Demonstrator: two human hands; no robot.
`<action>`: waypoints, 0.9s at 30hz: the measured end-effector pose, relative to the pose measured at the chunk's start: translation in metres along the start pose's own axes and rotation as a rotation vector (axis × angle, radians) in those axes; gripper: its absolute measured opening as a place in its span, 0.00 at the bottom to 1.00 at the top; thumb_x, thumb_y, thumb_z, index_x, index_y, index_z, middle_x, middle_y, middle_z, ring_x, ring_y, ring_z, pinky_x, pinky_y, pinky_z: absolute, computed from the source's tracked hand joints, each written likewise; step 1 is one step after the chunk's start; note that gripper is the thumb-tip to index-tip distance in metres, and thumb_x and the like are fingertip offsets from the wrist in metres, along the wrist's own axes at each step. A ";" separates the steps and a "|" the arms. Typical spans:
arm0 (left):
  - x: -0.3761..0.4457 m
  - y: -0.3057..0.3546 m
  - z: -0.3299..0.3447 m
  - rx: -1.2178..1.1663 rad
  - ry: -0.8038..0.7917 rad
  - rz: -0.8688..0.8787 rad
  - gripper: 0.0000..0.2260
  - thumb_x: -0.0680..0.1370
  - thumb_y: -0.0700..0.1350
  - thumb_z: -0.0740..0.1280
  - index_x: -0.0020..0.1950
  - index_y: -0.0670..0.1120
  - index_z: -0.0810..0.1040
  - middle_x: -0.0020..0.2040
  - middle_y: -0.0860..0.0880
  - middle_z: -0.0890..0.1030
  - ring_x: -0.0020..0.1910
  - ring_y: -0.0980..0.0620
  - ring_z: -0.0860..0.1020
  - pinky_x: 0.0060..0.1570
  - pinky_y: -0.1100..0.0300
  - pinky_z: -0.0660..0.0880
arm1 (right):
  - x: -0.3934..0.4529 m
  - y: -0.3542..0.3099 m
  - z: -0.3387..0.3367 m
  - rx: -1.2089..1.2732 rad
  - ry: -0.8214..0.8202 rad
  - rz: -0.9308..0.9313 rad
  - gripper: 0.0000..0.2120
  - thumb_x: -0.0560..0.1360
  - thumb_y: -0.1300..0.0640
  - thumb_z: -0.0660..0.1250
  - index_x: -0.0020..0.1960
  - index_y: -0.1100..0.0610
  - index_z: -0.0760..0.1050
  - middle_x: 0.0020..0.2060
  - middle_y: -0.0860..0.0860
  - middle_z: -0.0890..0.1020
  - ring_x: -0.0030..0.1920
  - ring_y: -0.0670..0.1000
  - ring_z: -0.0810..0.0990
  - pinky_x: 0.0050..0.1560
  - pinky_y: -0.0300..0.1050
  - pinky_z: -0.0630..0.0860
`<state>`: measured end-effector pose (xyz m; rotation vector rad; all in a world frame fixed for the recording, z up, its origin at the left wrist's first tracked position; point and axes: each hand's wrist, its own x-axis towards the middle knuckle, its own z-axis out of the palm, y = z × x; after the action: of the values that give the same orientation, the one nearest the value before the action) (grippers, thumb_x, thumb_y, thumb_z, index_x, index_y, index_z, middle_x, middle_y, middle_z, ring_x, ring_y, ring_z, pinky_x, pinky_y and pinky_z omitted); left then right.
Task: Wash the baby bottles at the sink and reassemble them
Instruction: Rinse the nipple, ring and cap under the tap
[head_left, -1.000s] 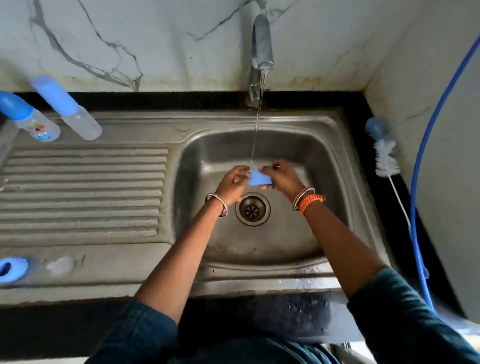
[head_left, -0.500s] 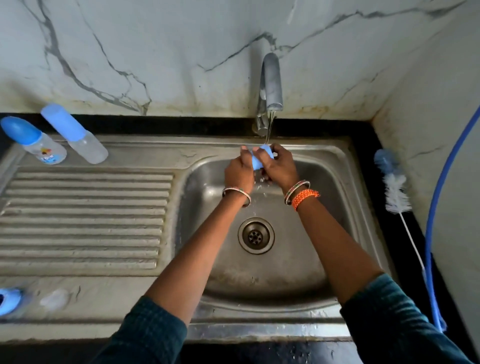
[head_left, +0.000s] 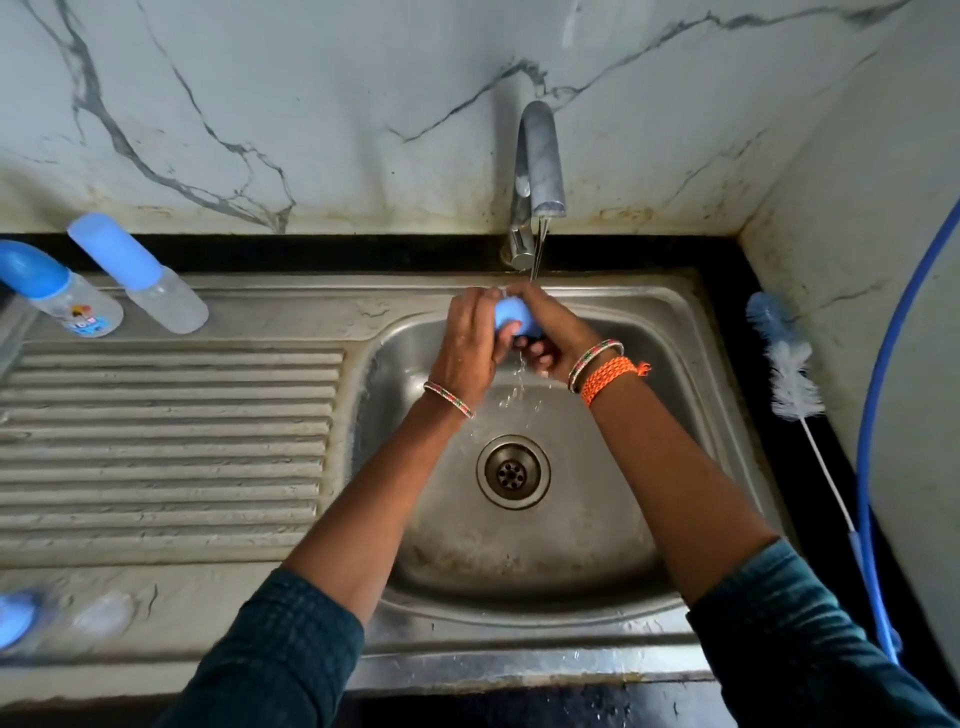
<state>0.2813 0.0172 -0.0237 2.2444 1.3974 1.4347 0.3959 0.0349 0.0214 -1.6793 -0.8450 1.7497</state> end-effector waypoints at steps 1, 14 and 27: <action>-0.001 -0.002 0.003 0.018 -0.024 0.067 0.25 0.80 0.53 0.50 0.57 0.32 0.73 0.48 0.32 0.76 0.49 0.42 0.72 0.46 0.55 0.71 | 0.000 0.000 -0.003 0.046 -0.053 0.063 0.21 0.75 0.40 0.58 0.34 0.56 0.68 0.22 0.50 0.69 0.16 0.43 0.61 0.16 0.30 0.56; 0.028 0.034 0.019 -0.965 -0.188 -1.253 0.21 0.79 0.57 0.49 0.34 0.45 0.68 0.22 0.51 0.67 0.19 0.56 0.64 0.20 0.69 0.59 | -0.002 0.011 -0.005 -0.508 0.536 -1.031 0.15 0.72 0.50 0.66 0.31 0.53 0.65 0.22 0.43 0.65 0.24 0.43 0.63 0.28 0.33 0.58; 0.038 0.007 0.016 -1.188 -0.181 -1.488 0.18 0.78 0.49 0.53 0.31 0.46 0.70 0.18 0.53 0.67 0.15 0.56 0.64 0.18 0.70 0.56 | -0.010 0.024 0.005 -0.903 0.610 -0.994 0.23 0.75 0.43 0.65 0.57 0.60 0.67 0.42 0.56 0.80 0.38 0.59 0.79 0.35 0.44 0.68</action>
<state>0.3025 0.0473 -0.0041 0.3002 1.0772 0.8936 0.3919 0.0112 0.0093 -1.6155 -1.8476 0.1338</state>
